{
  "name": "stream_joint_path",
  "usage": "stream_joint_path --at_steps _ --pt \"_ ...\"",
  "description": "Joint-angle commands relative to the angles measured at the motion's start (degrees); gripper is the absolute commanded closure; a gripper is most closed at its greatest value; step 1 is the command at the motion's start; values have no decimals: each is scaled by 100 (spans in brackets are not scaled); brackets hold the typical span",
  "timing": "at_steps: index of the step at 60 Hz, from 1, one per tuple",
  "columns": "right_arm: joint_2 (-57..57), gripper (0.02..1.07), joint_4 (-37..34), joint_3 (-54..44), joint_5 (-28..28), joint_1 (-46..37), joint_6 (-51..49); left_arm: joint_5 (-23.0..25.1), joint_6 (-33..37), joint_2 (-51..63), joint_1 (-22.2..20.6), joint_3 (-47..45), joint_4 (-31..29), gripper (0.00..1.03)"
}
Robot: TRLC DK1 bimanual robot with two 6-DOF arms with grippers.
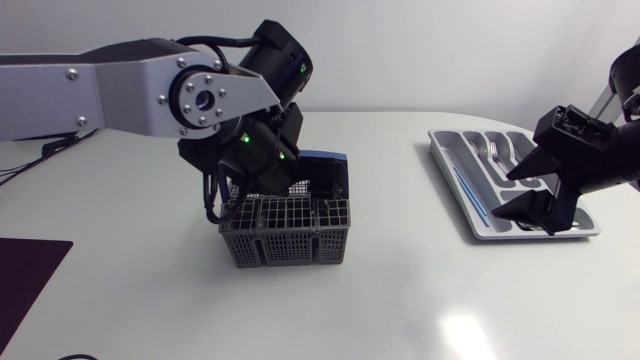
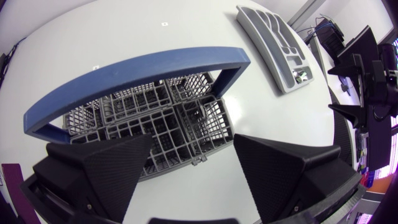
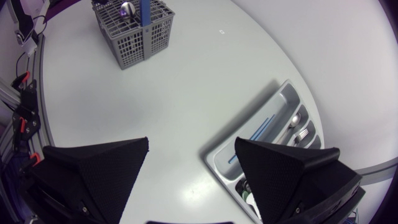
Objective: Unload the cutlery basket into the drawer organizer.
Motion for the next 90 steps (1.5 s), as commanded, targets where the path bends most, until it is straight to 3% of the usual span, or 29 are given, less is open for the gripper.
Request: stream_joint_path --at_steps 1,7,18,55,61,75,85,90 --pt "-159 7 -126 -247 -56 289 506 -8 -130 28 35 -118 95 12" --pt "-291 7 -117 -414 -56 667 813 1 -183 116 8 -66 191 12" --pt "-484 7 -29 -651 -92 1133 1244 36 -324 371 17 119 270 27" --pt "-589 7 226 -1091 -241 1669 1683 159 -728 1004 -27 778 -28 27" --pt "-607 7 261 -1126 -241 1757 1754 159 -781 1048 -27 840 -28 40" --pt "-651 7 358 -1240 -241 1906 1868 168 -842 1144 -62 928 -81 44" --pt "-677 7 375 -1276 -241 1985 1938 168 -895 1215 -80 1007 -99 64" --pt "-686 7 402 -1284 -241 2038 1982 168 -913 1250 -80 1042 -160 66"
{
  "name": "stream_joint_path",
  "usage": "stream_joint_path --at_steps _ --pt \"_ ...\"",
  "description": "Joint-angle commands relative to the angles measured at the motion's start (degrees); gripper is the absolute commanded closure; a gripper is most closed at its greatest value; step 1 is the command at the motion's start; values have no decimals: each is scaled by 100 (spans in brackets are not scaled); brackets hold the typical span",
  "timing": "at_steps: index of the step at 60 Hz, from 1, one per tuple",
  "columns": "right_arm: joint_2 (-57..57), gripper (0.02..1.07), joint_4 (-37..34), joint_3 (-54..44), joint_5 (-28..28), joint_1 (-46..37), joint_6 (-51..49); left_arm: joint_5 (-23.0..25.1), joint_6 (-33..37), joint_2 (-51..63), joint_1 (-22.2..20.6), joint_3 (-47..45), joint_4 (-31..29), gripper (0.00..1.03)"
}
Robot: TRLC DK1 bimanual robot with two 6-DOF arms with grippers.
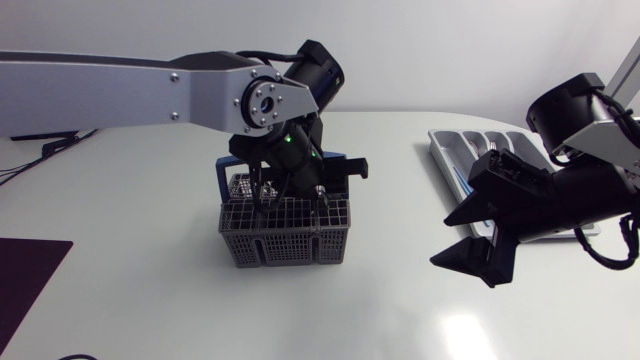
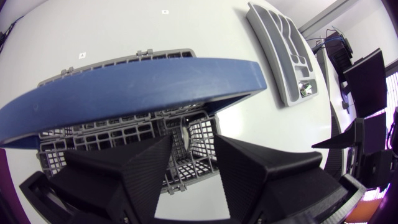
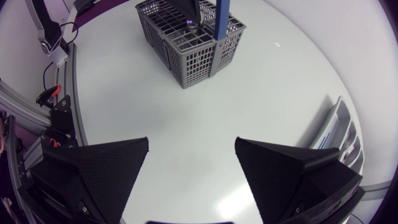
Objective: Unload the cutlery basket into the drawer organizer.
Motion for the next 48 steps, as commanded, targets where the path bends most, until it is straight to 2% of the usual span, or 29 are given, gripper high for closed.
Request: stream_joint_path --at_steps 1,18,48 --pt "-76 7 43 -148 -42 90 172 13 -152 161 -21 189 -95 66" --pt "-24 7 307 -288 -16 407 410 13 -178 214 -29 233 -95 79" --pt "170 7 931 -534 19 996 709 21 -196 302 -12 251 -103 79"
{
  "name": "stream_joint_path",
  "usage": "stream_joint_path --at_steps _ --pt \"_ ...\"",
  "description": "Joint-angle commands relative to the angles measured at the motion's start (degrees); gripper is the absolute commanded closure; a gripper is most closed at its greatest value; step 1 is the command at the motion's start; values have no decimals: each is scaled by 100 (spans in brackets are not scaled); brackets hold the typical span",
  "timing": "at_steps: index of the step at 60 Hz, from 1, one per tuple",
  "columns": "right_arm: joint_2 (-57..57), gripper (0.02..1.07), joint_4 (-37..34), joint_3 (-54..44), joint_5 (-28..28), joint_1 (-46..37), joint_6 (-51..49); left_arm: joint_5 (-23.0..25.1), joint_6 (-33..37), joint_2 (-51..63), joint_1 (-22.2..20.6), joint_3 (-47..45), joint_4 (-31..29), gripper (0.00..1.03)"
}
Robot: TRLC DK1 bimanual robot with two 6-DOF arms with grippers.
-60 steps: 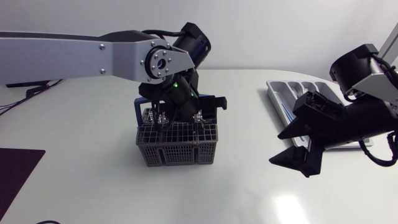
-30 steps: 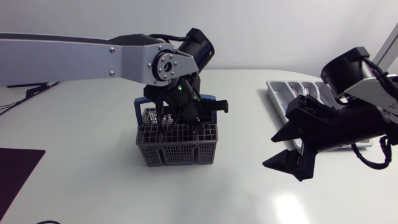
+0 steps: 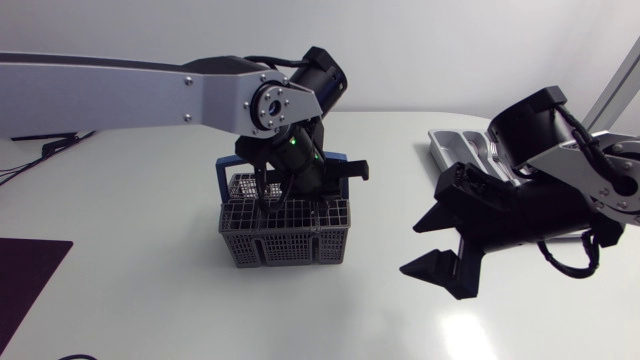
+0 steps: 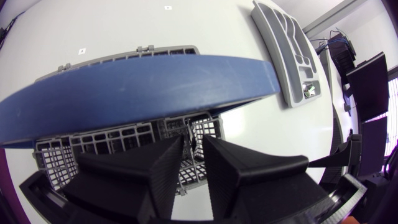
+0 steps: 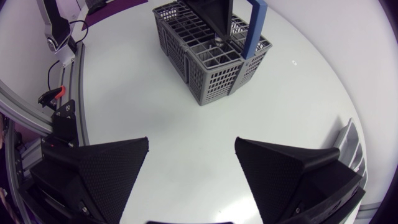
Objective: Unload the cutlery basket into the drawer organizer.
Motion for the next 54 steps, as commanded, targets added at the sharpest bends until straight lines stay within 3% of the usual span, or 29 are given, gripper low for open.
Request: stream_joint_path --at_steps 1,21,54 --pt "133 7 78 -159 11 91 171 21 -91 121 -12 144 -55 79" --pt "212 7 237 -220 143 293 312 21 -135 129 -29 109 -55 89" --pt "247 7 430 -299 354 583 505 21 -144 68 -38 21 -55 93"
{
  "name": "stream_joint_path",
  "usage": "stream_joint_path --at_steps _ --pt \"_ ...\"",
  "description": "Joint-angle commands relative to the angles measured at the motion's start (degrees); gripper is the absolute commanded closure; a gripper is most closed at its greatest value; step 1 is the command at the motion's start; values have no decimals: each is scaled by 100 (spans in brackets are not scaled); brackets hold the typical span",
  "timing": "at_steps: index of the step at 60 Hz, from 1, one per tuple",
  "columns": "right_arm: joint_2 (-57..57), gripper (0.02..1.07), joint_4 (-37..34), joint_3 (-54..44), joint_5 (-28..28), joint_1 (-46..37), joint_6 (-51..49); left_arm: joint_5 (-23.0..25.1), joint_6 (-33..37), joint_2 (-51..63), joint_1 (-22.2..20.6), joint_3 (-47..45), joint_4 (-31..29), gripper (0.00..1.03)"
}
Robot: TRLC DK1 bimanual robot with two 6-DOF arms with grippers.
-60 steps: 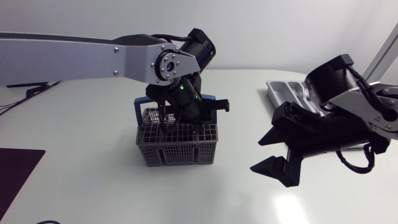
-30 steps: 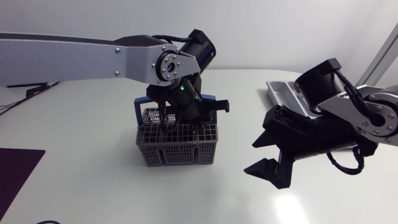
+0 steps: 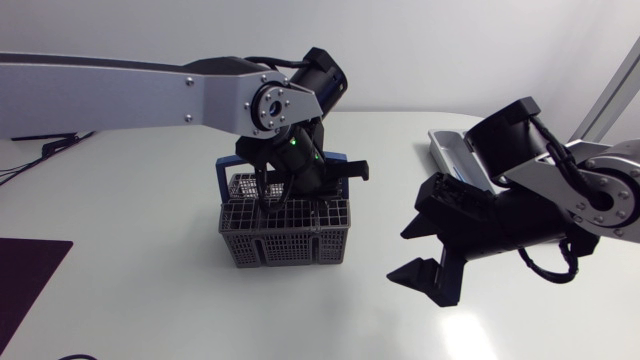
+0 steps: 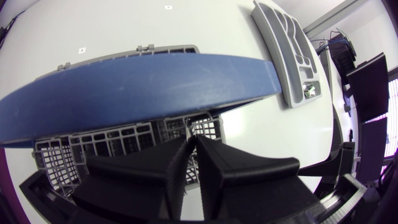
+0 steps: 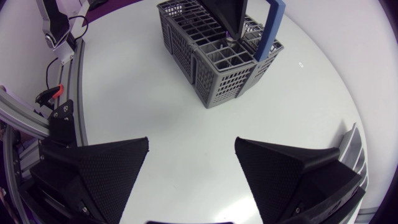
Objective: Unload the cutlery basket into the drawer organizer.
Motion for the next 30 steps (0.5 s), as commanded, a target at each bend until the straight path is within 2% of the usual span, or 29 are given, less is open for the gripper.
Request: stream_joint_path --at_steps 1,30 --pt "107 7 78 -151 72 107 173 21 -120 59 -38 21 -55 94" --pt "72 7 105 -212 142 221 261 39 -129 -55 -47 -32 -55 96"
